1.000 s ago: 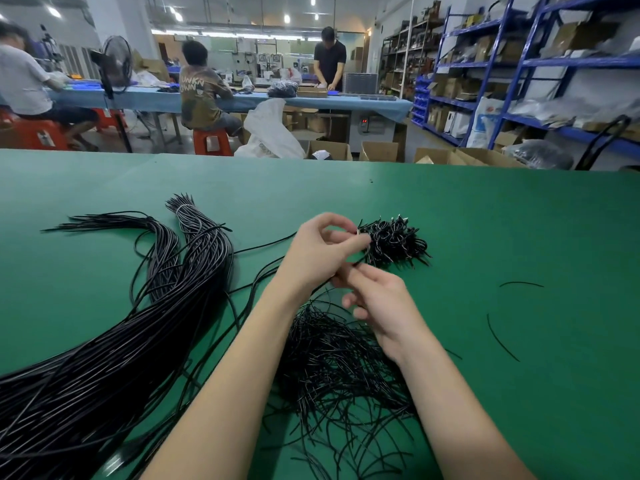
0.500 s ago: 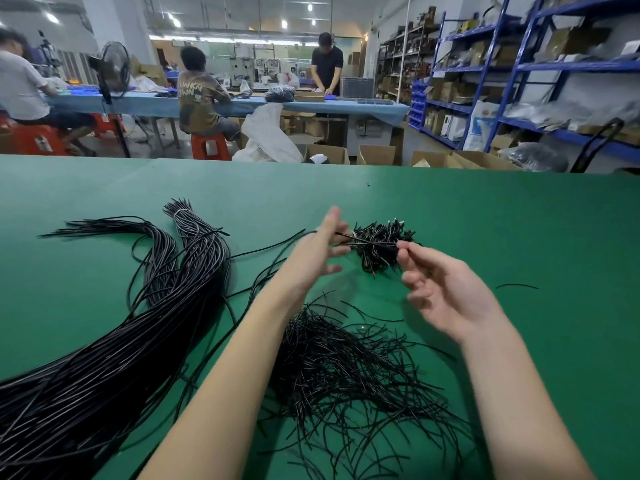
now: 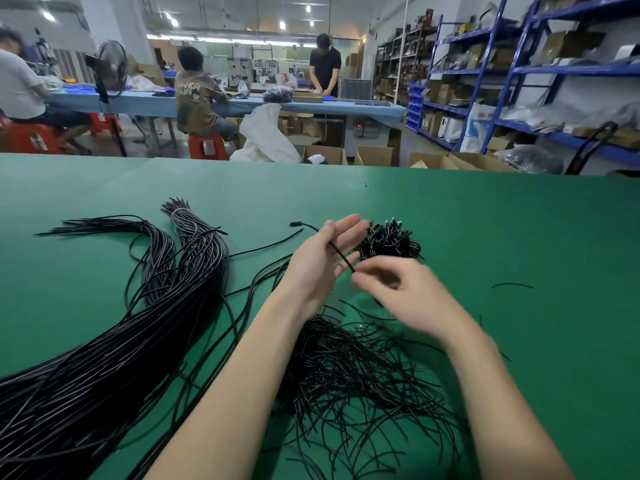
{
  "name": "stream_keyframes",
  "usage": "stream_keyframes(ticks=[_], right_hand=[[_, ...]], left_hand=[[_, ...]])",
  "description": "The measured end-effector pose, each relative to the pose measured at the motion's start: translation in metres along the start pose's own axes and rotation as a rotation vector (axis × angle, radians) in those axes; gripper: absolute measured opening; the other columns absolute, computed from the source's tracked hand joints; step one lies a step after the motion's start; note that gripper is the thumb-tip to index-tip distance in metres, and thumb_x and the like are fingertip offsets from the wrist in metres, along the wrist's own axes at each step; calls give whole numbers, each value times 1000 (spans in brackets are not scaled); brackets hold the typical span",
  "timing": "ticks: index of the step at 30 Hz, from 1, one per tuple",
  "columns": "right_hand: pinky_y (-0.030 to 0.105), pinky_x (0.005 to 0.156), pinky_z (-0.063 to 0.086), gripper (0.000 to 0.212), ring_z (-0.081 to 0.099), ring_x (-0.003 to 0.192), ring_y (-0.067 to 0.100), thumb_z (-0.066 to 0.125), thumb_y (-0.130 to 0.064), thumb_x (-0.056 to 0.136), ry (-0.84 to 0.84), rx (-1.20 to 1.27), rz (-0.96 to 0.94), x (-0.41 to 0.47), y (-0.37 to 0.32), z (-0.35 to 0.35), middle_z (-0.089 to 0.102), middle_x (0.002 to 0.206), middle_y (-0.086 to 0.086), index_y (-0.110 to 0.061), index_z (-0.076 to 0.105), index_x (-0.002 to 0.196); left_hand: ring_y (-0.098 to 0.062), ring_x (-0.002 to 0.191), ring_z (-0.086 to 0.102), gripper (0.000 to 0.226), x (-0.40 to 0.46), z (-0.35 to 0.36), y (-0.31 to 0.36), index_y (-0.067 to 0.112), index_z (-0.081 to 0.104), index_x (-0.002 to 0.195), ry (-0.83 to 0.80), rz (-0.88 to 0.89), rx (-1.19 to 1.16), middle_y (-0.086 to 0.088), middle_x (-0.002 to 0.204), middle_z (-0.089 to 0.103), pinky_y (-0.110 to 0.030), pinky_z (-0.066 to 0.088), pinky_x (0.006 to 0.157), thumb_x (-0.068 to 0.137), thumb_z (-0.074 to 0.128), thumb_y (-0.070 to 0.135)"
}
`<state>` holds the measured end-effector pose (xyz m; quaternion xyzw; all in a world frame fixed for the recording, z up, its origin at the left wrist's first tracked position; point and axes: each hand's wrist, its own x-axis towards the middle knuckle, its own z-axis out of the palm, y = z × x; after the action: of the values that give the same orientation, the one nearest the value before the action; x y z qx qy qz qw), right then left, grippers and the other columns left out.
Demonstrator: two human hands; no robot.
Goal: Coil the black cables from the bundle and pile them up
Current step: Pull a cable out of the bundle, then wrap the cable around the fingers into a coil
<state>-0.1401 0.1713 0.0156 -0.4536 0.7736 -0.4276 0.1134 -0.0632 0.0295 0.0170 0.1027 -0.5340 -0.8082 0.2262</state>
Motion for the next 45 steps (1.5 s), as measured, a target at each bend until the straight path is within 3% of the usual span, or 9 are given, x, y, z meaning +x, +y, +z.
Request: stream_keyframes(ticks=[6, 13, 18, 21, 23, 27, 32, 39, 45], right_hand=[[23, 56, 49, 22, 52, 60, 6, 63, -26, 101, -192, 220, -29, 0, 10, 12, 61, 63, -10, -35, 81, 92], [24, 58, 47, 43, 50, 55, 13, 60, -61, 93, -411, 234, 153, -9, 29, -2, 62, 62, -3, -23, 81, 90], [26, 65, 45, 64, 55, 54, 5, 60, -87, 68, -287, -86, 177, -2, 27, -6, 65, 60, -8, -27, 80, 78], [30, 77, 54, 23, 66, 77, 10, 73, -49, 83, -335, -315, 166, 17, 11, -30, 76, 82, -7, -27, 78, 79], [28, 62, 46, 29, 52, 57, 4, 72, -37, 84, -421, -462, 172, 29, -10, -53, 63, 58, -13, -29, 70, 55], [19, 50, 40, 32, 45, 48, 7, 68, -43, 90, -477, -624, 186, 54, -58, -74, 57, 49, -11, -26, 73, 64], [19, 45, 41, 23, 51, 48, 12, 56, -21, 96, -343, -601, 144, 65, -89, -61, 68, 62, -3, -13, 74, 85], [21, 53, 52, 28, 62, 54, 14, 40, -24, 110, -397, 181, 208, 27, -67, -34, 70, 66, 8, -7, 59, 98], [22, 65, 49, 40, 61, 68, 19, 36, -35, 111, -455, 324, 205, 8, -29, -16, 67, 70, 7, -14, 64, 91]], left_hand=[[-13, 123, 62, 50, -3, 5, -2, 9, 60, 129, -42, 9, -172, -5, 127, 70, -26, 48, 105, 110, 22, 37], [-28, 121, 64, 66, -5, 9, 6, 1, 72, 114, -177, 48, -402, -20, 123, 69, -32, 54, 98, 109, 23, 44], [-32, 118, 65, 71, -13, 4, 14, 0, 72, 117, -411, -60, -293, -22, 122, 69, -39, 54, 99, 107, 21, 49], [-35, 110, 69, 77, -20, -1, 17, -2, 68, 120, -624, -216, -111, -21, 118, 70, -50, 56, 96, 105, 21, 56], [-36, 104, 70, 81, -23, 0, 16, -4, 67, 119, -704, -335, 66, -21, 116, 71, -49, 58, 90, 103, 20, 59], [-30, 114, 67, 80, -20, 6, 9, 3, 66, 122, -594, -464, 376, -15, 126, 68, -45, 53, 98, 103, 15, 61], [-15, 134, 50, 65, -10, 4, 4, 39, 60, 133, -414, -313, 516, 11, 142, 59, -45, 39, 109, 101, 9, 64], [-9, 122, 58, 53, -1, -3, 10, 34, 59, 127, -146, -93, 16, 8, 144, 57, -40, 50, 99, 106, 14, 54], [-20, 131, 56, 57, -3, -3, 11, 20, 58, 136, -165, -95, -298, 1, 140, 61, -32, 56, 84, 107, 18, 50]])
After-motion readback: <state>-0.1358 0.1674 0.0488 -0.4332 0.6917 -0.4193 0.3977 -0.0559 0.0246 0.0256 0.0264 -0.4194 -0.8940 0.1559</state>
